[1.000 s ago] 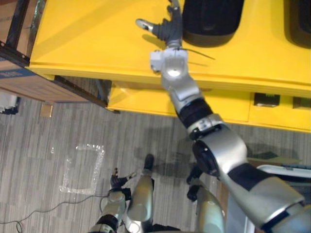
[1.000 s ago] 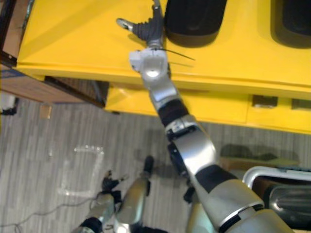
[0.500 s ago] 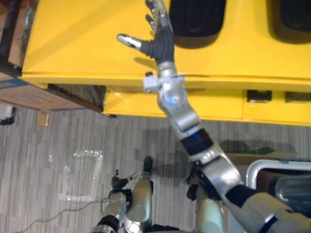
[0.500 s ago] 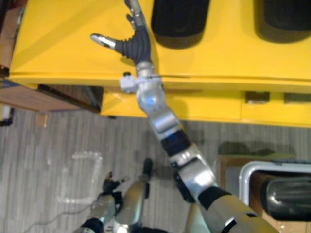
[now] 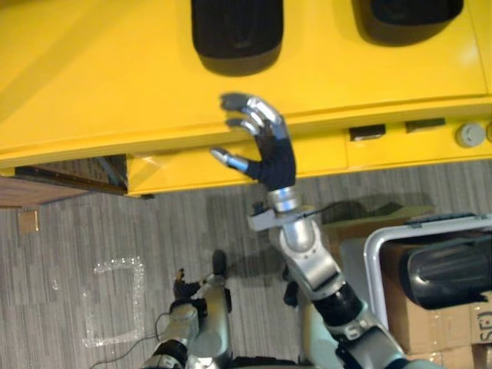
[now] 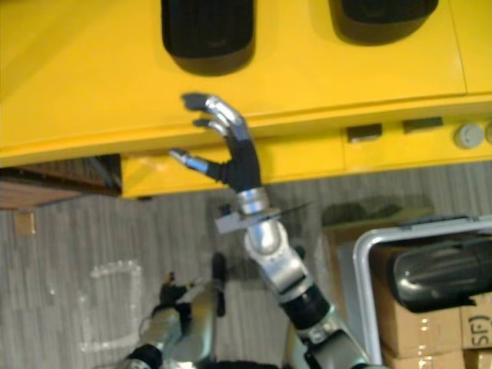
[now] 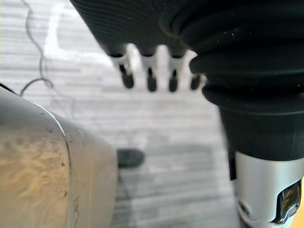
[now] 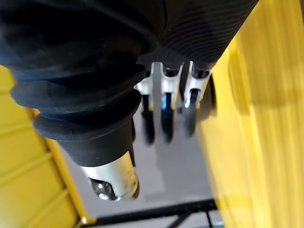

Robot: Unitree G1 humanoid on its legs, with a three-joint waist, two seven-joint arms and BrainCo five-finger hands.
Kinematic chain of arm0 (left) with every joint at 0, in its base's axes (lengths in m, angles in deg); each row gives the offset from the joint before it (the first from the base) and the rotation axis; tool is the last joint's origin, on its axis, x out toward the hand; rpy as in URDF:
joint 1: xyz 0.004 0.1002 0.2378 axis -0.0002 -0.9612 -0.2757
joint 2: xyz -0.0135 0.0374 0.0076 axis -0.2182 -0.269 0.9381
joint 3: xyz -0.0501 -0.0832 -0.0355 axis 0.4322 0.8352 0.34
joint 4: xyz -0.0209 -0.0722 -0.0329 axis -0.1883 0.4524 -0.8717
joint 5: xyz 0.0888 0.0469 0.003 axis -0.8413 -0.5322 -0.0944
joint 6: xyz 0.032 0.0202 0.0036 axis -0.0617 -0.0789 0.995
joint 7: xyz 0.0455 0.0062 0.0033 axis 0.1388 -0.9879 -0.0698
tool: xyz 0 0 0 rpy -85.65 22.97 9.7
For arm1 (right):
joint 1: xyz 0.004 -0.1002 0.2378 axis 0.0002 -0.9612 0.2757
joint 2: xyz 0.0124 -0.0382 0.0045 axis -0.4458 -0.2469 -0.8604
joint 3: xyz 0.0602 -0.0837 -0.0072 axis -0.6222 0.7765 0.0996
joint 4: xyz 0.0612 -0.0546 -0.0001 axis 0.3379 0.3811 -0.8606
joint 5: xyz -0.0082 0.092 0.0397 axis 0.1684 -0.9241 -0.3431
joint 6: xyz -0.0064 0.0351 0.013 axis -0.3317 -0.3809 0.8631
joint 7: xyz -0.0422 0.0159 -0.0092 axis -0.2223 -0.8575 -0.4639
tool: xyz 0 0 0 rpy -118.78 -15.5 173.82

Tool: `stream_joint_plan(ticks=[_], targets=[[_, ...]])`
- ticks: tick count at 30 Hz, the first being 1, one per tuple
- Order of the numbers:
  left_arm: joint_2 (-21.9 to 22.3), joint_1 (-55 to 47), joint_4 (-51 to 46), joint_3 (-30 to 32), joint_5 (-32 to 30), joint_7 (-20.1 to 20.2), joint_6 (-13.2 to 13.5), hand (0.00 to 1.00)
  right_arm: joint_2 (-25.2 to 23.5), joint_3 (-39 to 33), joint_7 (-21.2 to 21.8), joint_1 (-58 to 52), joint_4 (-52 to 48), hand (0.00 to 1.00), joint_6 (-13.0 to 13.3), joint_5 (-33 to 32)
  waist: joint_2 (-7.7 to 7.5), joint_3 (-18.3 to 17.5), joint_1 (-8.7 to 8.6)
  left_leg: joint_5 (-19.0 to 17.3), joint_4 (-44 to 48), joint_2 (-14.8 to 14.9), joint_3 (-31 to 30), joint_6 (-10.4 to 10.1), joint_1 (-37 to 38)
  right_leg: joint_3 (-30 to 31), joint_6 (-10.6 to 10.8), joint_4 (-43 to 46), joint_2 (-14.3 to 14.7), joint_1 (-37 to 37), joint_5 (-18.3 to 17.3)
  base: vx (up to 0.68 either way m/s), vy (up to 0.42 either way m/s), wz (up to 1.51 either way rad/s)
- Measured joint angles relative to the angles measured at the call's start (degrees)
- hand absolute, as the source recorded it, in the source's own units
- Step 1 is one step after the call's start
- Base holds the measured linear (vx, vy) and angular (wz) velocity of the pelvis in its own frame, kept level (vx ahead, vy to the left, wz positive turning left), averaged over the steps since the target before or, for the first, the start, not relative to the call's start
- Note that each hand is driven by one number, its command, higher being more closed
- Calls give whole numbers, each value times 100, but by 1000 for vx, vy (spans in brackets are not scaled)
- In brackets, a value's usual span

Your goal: Walk over and take plastic housings, then place them on the shelf

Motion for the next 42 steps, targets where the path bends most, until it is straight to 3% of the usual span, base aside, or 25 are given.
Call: stream_joint_plan(ticks=[10,20,29,42], targets=[[-82,-13,24,4,18,-149,17,0,-326,13,-252,276,840,100,-71,344,-208,-80,81,-15,20,-26,-125,14,-6,-118,39,-110,-11,135,25,-8,10,6],[-51,-9,12,43,65,-216,20,0,-558,-752,-778,1282,1321,100,-205,701,-210,-81,163,-14,20,-42,-146,15,-15,-141,41,-110,-26,144,28,3,3,0],[-22,-12,-75,48,68,-221,20,0,-608,-1694,-1209,1935,2020,100,-573,932,-210,-81,293,-13,32,-38,-170,15,-20,-153,40,-101,-23,154,28,0,0,0],[-20,-12,-104,47,170,-221,24,0,-640,-2162,-1407,2545,2741,100,-806,1051,-210,-81,335,-13,106,-42,-269,14,-104,-236,38,-87,-32,159,26,1,8,3]])
